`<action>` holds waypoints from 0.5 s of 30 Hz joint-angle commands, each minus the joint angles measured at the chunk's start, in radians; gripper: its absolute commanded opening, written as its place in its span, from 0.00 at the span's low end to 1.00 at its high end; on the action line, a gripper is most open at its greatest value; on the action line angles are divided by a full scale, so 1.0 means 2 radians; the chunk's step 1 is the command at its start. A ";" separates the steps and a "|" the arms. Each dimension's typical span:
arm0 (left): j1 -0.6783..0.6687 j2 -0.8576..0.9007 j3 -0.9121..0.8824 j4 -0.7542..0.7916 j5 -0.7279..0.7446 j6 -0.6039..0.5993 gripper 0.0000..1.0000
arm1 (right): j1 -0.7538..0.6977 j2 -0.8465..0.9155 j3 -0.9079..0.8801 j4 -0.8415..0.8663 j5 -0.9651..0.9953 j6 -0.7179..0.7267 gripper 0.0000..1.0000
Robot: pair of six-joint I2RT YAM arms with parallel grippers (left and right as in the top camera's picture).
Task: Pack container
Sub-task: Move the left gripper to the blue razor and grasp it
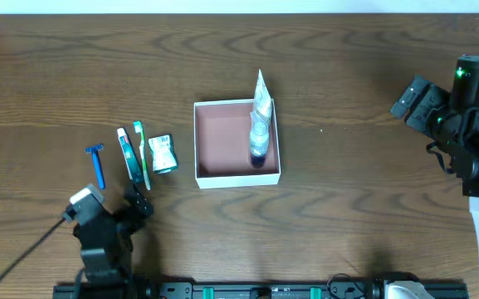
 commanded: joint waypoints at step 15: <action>0.093 0.592 0.476 -0.119 0.028 0.012 0.98 | -0.004 -0.001 0.004 0.000 0.000 0.005 0.99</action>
